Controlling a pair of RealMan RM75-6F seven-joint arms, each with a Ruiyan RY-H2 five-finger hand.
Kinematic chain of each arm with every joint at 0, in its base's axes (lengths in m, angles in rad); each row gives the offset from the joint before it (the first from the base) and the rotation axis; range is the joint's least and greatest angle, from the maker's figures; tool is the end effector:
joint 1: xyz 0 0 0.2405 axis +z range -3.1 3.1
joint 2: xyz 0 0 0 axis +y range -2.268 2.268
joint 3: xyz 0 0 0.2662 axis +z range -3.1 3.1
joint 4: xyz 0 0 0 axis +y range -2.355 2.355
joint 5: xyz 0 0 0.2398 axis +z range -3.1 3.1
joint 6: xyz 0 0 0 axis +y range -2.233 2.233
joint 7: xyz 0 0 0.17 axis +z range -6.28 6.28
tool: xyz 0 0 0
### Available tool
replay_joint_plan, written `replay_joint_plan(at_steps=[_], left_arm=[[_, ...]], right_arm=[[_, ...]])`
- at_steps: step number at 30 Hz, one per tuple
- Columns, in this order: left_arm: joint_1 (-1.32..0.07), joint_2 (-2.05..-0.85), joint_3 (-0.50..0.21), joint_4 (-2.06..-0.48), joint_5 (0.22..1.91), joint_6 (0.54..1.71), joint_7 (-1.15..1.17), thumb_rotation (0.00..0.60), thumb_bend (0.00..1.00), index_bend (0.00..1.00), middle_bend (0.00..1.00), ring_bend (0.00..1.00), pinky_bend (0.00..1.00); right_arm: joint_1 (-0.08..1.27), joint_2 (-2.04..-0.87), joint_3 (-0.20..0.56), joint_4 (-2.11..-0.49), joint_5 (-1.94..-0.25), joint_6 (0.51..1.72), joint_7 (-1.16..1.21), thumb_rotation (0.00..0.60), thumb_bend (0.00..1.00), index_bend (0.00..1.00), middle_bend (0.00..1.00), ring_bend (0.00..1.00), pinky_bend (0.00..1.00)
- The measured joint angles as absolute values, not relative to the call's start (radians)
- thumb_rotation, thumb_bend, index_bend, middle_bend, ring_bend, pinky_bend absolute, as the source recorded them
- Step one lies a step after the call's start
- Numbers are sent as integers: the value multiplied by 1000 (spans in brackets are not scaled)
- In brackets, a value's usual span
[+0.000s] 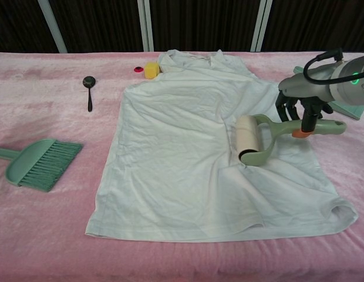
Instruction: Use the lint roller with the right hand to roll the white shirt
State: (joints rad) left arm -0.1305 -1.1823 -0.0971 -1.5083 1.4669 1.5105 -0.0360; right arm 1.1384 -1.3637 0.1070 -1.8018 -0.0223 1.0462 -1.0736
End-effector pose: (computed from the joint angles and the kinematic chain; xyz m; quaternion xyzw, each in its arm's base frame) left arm -0.3365 0.2379 0.1402 -0.5745 -0.3603 -0.4194 0.6035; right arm -0.1304 -0.3796 -0.0308 0.7753 -0.3959 0.0725 0.4868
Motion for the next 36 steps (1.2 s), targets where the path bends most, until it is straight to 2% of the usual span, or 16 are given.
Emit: replay_joint_plan(at_steps=[22, 36], left_arm=[[-132, -1176, -101, -1499, 1463, 1502, -70, 600, 424, 182, 132, 58, 80], [-131, -1176, -101, -1500, 1464, 1505, -65, 600, 424, 182, 132, 58, 80]], right_arm=[[1281, -1544, 159, -1690, 89, 1044, -1131, 600, 492, 696, 649, 697, 672], [1293, -1536, 148, -1705, 85, 1086, -1141, 600, 495, 697, 649, 697, 672]])
